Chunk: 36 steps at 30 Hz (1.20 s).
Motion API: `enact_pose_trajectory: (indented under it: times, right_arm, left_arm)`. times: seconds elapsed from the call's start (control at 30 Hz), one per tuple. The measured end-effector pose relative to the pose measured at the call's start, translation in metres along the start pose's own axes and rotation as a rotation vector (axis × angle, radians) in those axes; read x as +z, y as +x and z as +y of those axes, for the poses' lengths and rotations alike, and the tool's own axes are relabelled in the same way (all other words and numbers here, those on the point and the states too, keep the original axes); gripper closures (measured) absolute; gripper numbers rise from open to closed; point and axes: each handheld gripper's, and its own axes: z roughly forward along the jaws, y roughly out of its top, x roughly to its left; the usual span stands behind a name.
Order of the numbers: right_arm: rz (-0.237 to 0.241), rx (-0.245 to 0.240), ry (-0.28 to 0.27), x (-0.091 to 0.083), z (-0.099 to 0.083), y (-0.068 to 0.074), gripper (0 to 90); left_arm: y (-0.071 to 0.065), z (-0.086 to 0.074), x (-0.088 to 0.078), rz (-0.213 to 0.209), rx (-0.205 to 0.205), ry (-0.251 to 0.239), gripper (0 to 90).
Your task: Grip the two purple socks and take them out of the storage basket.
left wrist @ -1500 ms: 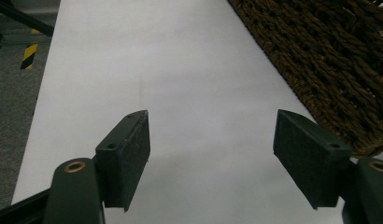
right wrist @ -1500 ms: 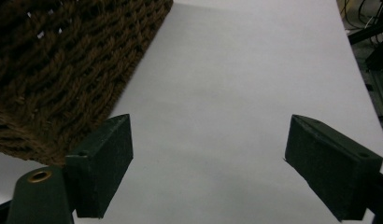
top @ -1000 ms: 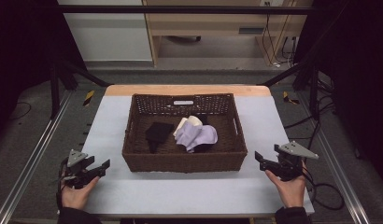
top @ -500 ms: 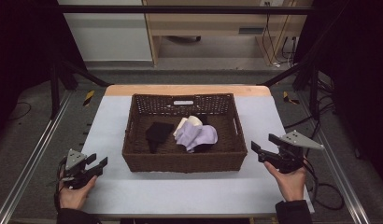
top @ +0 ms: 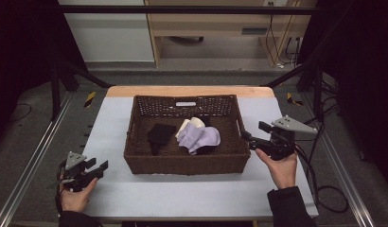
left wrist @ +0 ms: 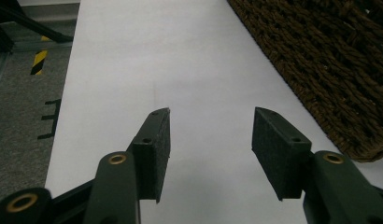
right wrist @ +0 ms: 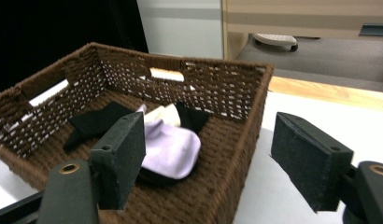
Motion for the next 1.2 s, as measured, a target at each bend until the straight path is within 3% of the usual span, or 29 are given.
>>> enact_pose_trajectory:
  times: [0.3,0.63,0.87,1.2]
  right_arm:
    - [0.016,-0.016,0.015,0.03,0.03,0.013,27.2]
    - [0.015,-0.047,0.02,0.064,0.052,0.034,27.8]
    - [0.025,-0.035,0.034,0.088,0.054,0.042,29.2]
    - [0.017,-0.057,0.095,0.124,0.046,0.047,33.5]
  left_arm:
    - [-0.001,-0.001,0.002,-0.004,-0.01,-0.016,39.0]
    - [-0.001,-0.002,0.004,-0.001,-0.01,0.001,37.7]
    - [-0.001,-0.002,0.006,-0.006,-0.011,0.002,37.8]
    - [-0.001,-0.001,0.006,-0.001,-0.011,0.006,37.4]
